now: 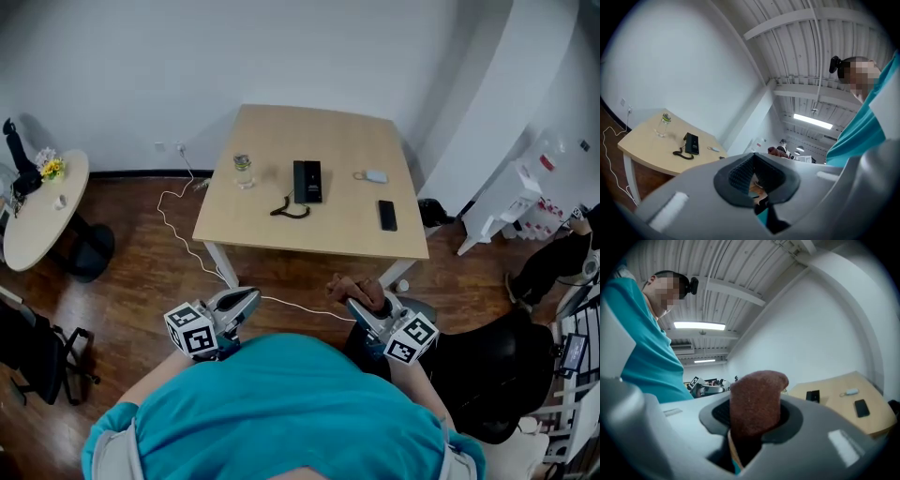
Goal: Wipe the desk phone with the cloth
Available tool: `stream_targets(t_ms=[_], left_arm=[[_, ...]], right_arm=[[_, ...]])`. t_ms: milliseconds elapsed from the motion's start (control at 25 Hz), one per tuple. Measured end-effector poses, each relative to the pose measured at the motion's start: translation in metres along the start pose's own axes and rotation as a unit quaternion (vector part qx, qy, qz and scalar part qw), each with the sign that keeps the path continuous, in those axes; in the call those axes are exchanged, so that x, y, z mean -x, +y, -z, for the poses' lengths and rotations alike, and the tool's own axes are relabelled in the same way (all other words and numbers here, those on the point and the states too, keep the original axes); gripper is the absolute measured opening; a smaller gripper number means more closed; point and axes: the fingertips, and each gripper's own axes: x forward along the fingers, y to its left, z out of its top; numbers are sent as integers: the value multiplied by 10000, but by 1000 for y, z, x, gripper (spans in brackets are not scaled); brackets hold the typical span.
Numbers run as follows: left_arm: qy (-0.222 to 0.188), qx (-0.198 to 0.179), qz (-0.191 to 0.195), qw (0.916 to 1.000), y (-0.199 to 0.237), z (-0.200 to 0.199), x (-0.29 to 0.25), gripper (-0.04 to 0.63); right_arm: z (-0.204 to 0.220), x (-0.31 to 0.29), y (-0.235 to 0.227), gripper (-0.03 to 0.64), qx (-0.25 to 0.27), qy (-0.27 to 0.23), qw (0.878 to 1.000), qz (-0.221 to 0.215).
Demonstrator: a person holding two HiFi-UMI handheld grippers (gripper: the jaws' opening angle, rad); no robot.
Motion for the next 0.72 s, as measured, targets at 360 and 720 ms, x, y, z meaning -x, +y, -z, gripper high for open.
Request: stream_targets(t_ms=[360,720], left_arm=[[122,62,162,9998,9,-2,7,6],[176,172,208,9995,8,2,3,5]], right_arm=[[2,-23,13,132,28,9,10000,-51],[1,-17,11,132,43,77,10000,39]])
